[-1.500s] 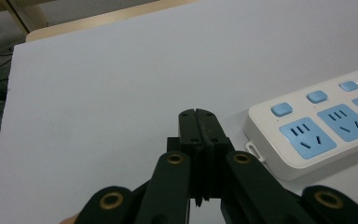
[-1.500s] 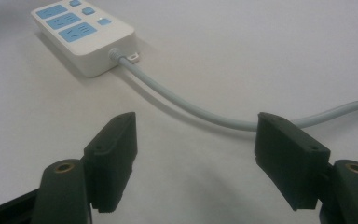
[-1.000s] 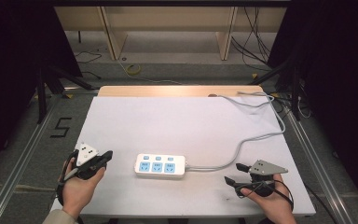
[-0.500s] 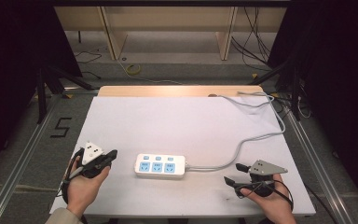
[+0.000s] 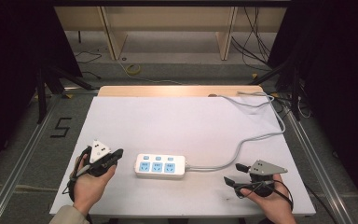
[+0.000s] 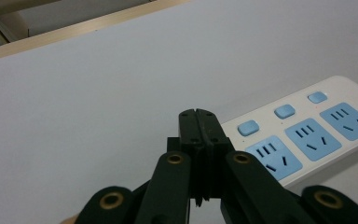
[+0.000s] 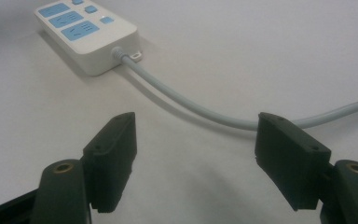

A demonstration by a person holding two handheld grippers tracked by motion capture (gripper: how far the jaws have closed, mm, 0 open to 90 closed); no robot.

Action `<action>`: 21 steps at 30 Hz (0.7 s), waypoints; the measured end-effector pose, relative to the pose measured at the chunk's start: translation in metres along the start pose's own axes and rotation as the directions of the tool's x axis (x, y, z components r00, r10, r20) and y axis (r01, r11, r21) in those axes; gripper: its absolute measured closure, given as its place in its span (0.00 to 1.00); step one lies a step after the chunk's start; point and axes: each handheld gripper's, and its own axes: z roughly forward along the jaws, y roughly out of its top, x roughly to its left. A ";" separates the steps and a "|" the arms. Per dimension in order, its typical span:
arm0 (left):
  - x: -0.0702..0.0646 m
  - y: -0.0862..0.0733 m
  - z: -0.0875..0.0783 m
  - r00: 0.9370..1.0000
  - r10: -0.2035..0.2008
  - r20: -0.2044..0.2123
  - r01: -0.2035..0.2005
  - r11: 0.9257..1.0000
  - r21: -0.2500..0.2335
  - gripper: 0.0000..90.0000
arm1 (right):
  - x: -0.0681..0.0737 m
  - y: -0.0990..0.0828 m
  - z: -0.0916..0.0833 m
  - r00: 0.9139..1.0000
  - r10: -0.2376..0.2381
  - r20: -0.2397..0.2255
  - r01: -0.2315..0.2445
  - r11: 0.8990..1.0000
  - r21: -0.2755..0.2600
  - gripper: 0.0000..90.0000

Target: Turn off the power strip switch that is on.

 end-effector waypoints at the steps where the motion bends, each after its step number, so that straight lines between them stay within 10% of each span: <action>1: 0.000 0.000 0.001 1.000 0.003 0.002 -0.003 1.000 0.000 1.00 | 0.000 0.000 0.000 1.000 -0.001 0.000 0.001 1.000 0.000 0.34; 21: -0.013 0.008 0.010 0.999 0.028 0.028 -0.029 1.000 0.012 1.00 | 0.000 0.000 0.000 1.000 -0.001 -0.003 0.001 1.000 0.003 0.34</action>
